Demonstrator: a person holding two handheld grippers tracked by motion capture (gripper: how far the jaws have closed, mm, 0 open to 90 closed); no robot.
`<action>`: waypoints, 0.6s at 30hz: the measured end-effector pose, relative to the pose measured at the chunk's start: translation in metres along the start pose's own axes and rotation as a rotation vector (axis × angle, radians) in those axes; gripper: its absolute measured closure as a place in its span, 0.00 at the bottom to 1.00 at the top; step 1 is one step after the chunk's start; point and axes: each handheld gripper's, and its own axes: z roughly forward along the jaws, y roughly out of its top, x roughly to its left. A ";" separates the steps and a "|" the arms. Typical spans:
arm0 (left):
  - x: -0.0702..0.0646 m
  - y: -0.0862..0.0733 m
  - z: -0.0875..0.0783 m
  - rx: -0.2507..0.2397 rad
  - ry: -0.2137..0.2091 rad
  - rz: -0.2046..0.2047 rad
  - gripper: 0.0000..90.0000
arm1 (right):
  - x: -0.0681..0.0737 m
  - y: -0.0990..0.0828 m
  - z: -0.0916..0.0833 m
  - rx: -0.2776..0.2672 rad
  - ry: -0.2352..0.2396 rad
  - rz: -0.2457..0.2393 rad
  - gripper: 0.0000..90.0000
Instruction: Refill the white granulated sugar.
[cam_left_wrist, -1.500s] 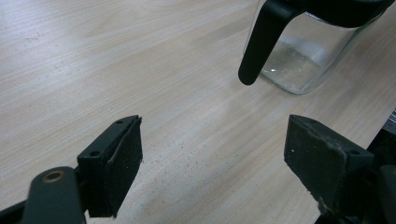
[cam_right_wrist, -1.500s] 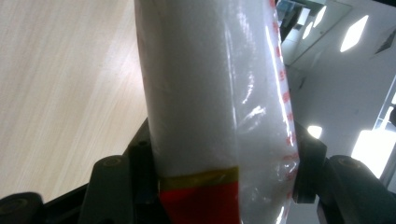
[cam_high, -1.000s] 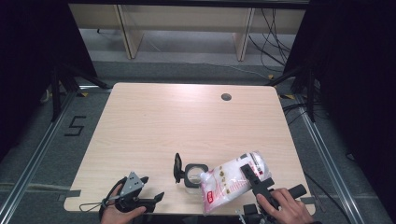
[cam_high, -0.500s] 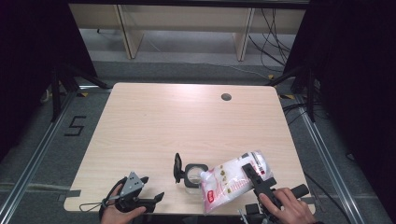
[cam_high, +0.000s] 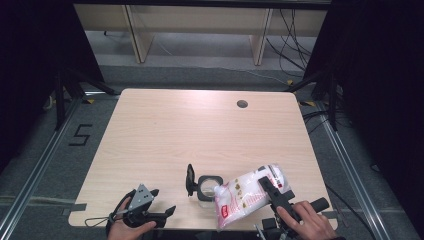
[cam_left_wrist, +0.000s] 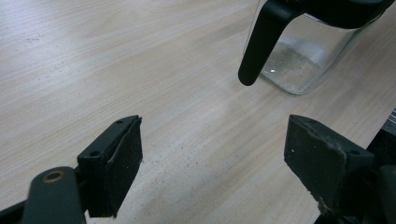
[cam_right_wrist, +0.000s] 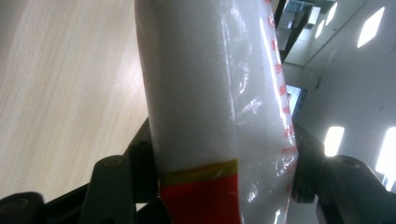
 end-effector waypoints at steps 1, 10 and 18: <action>0.001 0.000 0.000 0.007 0.001 0.008 0.21 | -0.003 -0.001 0.000 -0.007 0.006 -0.004 0.48; 0.001 0.000 -0.001 0.006 0.003 0.006 0.21 | 0.001 -0.001 0.003 -0.006 0.059 0.041 0.48; -0.001 0.000 0.000 -0.007 -0.001 -0.007 0.21 | 0.002 -0.002 0.002 -0.005 0.041 0.054 0.49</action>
